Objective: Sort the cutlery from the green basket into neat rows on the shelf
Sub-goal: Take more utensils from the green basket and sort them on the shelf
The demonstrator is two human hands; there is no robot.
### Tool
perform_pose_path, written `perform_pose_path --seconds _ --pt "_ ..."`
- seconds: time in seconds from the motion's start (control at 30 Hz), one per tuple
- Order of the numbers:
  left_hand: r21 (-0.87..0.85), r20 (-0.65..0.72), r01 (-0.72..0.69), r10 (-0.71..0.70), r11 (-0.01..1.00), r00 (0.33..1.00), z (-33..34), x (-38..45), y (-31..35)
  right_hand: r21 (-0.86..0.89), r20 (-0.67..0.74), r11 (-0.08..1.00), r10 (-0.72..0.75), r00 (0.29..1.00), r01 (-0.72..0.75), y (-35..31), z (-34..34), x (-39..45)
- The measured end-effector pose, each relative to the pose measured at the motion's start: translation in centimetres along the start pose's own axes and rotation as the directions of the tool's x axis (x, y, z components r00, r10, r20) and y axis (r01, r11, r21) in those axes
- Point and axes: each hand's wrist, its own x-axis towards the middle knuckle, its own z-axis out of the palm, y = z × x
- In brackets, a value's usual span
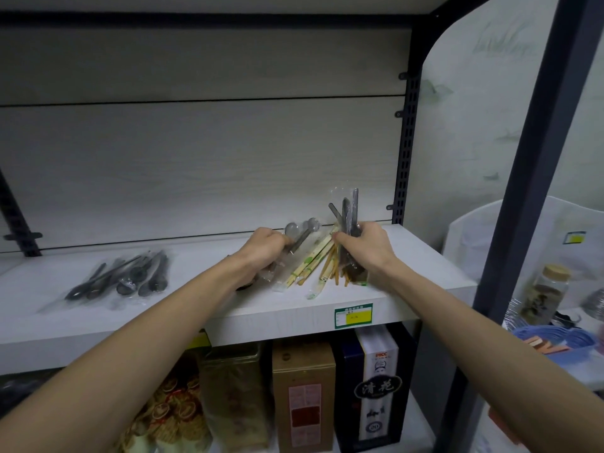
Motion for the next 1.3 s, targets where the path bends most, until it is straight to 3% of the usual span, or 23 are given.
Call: perform_pose_path --seconds 0.1,0.2,0.47,0.57,0.7,0.8,0.87,1.03,1.17,1.3 --pt "-0.108 -0.029 0.038 -0.042 0.993 0.999 -2.0 -0.4 -0.4 0.107 0.154 0.99 0.076 0.985 -0.093 -1.8 0.1 0.5" --pt "-0.157 -0.055 0.027 -0.036 0.987 0.998 -4.6 -0.7 -1.8 0.102 0.282 0.989 0.079 0.956 -0.111 -4.4 1.7 0.3" --pt "-0.077 -0.189 0.042 -0.056 0.996 0.98 -12.4 -2.0 -7.1 0.151 0.537 0.955 0.136 0.832 -0.253 -10.7 11.0 -0.2" --pt "0.027 -0.277 0.044 -0.035 0.999 0.96 -15.6 -2.4 -9.1 0.146 0.588 0.957 0.121 0.8 -0.252 -12.5 14.8 -0.7" --pt "0.41 -0.267 0.138 -0.026 0.902 0.963 -17.9 -3.2 -11.0 0.064 0.62 0.981 0.104 0.778 -0.182 -15.3 19.2 -1.7" --pt "0.545 -0.242 0.148 -0.014 0.826 0.97 -18.7 -2.8 -12.2 -0.044 0.607 0.996 0.09 0.789 -0.081 -16.2 20.9 -2.2" --pt "0.585 -0.264 0.134 0.031 0.8 0.964 -19.2 -2.4 -13.0 -0.069 0.58 0.997 0.074 0.811 -0.042 -16.3 21.0 -2.4" --pt "0.623 -0.187 -0.017 0.17 0.782 0.968 -18.4 -1.5 -13.2 -0.007 0.579 0.989 0.122 0.806 -0.145 -16.1 19.0 -2.3" --pt "0.629 -0.125 -0.145 0.283 0.764 0.951 -16.1 -0.7 -11.4 0.035 0.655 0.975 0.145 0.742 -0.221 -15.1 16.6 -1.7" --pt "0.648 -0.074 -0.232 0.363 0.726 0.929 -13.5 0.1 -9.3 0.091 0.575 0.974 0.119 0.809 -0.208 -13.0 13.6 -0.5"
